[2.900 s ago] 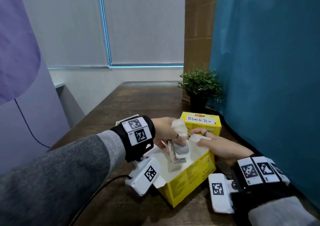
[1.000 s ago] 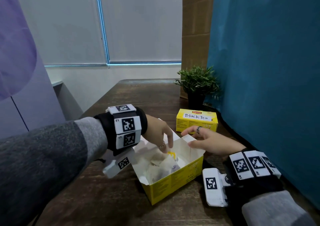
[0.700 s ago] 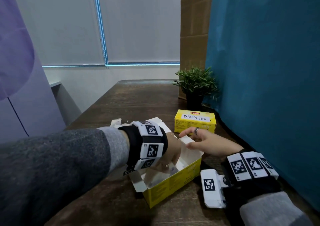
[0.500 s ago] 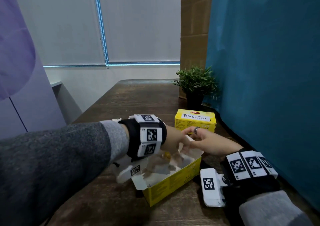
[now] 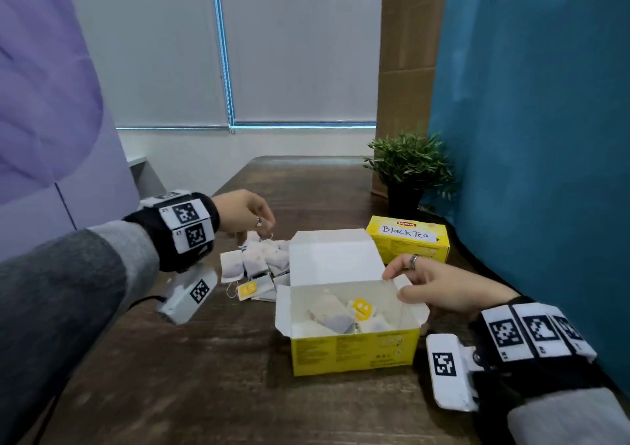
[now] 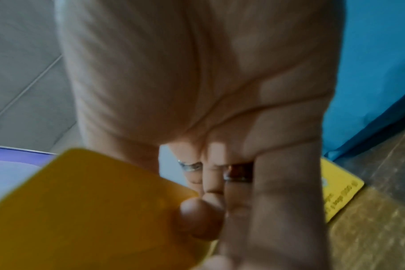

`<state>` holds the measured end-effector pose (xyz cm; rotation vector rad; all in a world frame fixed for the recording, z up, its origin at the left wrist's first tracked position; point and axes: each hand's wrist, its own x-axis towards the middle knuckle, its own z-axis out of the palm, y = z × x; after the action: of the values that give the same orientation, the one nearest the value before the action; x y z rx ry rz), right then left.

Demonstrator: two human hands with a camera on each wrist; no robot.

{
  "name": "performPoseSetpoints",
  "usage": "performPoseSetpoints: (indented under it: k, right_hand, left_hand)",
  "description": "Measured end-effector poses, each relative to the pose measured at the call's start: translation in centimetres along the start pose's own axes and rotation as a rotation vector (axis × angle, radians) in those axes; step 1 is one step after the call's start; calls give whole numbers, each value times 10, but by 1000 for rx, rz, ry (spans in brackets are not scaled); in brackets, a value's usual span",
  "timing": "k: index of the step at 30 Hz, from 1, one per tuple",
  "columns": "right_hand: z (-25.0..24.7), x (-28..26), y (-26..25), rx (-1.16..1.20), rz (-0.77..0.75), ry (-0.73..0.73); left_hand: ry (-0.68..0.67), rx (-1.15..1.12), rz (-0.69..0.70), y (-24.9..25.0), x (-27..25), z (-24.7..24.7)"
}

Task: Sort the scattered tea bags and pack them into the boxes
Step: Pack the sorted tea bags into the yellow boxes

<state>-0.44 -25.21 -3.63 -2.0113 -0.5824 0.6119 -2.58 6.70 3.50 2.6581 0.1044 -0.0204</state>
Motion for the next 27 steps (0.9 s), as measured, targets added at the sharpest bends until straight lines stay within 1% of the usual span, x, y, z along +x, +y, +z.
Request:
performPoseSetpoints:
  k: [3, 5, 6, 9, 11, 12, 15, 16, 18, 19, 20, 22, 23, 24, 25, 27]
  right_hand:
    - [-8, -4, 1, -58, 16, 94]
    - [-12, -5, 4, -102, 25, 140]
    - [-14, -4, 5, -120, 34, 153]
    - [-18, -3, 9, -111, 61, 152]
    - [-19, -2, 10, -113, 71, 163]
    - [-19, -2, 10, -115, 67, 172]
    - [-19, -2, 10, -155, 56, 172]
    - [-19, -2, 9, -169, 55, 171]
    - [-19, -2, 9, -178, 56, 170]
    - [-19, -2, 8, -177, 56, 170]
    - [-20, -2, 8, -176, 55, 167]
    - [-20, -1, 9, -181, 57, 159]
    - [-20, -1, 10, -197, 54, 162]
    - [-21, -1, 12, -217, 47, 170]
    - [-21, 0, 12, -236, 38, 175]
    - [-21, -1, 12, -250, 24, 179]
  left_hand:
    - [30, -5, -148, -38, 4, 6]
    - [-12, 16, -192, -53, 8, 16]
    - [-48, 22, -190, -56, 10, 22]
    - [-175, 34, -124, -53, 17, 42]
    - [-221, 136, -94, -47, 20, 53]
    - [-246, 188, -94, -46, 23, 57]
    - [-351, 209, -131, -47, 26, 62]
    - [-362, 246, -129, -47, 26, 60]
    - [-325, 293, -110, -48, 27, 49]
    - [-302, 249, -98, -47, 27, 42]
    - [-290, 134, -97, -45, 26, 34]
    - [-318, -184, -88, -37, 20, 22]
    - [-334, -301, -79, -32, 18, 21]
    - [-344, -341, -69, -27, 16, 22]
    - [-355, -325, -60, -22, 16, 28]
    - [-388, -198, -67, -10, 18, 48]
